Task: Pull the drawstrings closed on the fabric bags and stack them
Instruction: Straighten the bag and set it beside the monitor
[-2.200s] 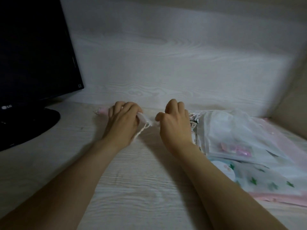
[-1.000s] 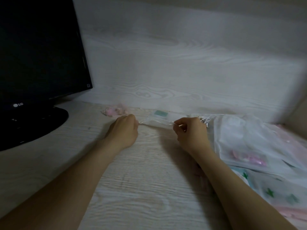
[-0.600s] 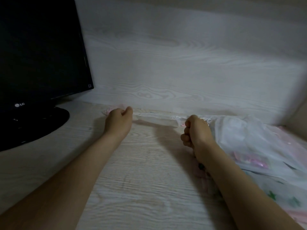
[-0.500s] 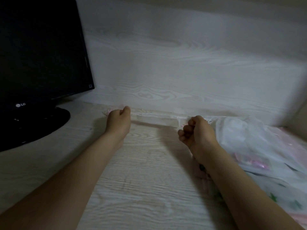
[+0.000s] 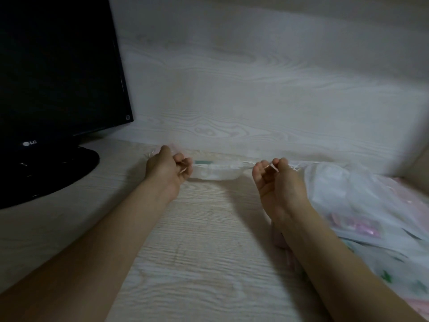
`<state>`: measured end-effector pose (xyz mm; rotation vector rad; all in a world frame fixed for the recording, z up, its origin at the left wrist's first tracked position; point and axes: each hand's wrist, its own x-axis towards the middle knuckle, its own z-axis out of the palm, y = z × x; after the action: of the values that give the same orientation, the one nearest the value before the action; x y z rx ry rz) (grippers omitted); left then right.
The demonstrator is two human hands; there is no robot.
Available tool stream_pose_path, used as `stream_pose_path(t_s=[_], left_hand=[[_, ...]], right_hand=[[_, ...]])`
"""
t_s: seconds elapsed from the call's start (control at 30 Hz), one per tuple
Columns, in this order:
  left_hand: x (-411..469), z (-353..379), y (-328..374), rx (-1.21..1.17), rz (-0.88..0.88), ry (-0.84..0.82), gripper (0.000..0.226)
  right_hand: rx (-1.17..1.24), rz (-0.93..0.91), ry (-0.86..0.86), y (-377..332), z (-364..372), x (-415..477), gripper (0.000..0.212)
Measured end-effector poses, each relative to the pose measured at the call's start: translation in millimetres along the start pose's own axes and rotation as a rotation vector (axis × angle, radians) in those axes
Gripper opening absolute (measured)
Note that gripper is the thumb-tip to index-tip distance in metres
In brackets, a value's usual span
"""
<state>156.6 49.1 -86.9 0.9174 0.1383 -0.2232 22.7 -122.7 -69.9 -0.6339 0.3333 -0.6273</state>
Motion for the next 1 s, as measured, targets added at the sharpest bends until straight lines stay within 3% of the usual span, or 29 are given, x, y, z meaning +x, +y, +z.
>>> stream_pose_path(t_s=[0.27,0.4,0.53,0.63,0.83,1.0], left_hand=[[6,-1,3,0.360,0.272,0.100,0.036],[-4,-3,0,0.645,0.527,-0.010,0.025],[-25,-6,-9,1.052,0.747,-0.237,0.026],[-29,-10,-18,1.346,0.923,-0.436,0.021],[-25,-12,-16,1.450,0.994,-0.616,0.023],[-23,-14,-12,1.540,0.971,-0.674,0.030]], right_hand=[[-0.264,-0.207,0.192,1,-6,5,0.027],[-0.477,-0.360,0.168,-1,-9,2,0.023],[-0.830,-0.457,0.027,-2,-13,-7,0.014],[-1.027,-0.443,-0.092,-4,-11,-11,0.030],[-1.713,-0.720,-0.418,-3,-17,-10,0.046],[-1.927,-0.787,-0.571,3,-25,-3,0.040]])
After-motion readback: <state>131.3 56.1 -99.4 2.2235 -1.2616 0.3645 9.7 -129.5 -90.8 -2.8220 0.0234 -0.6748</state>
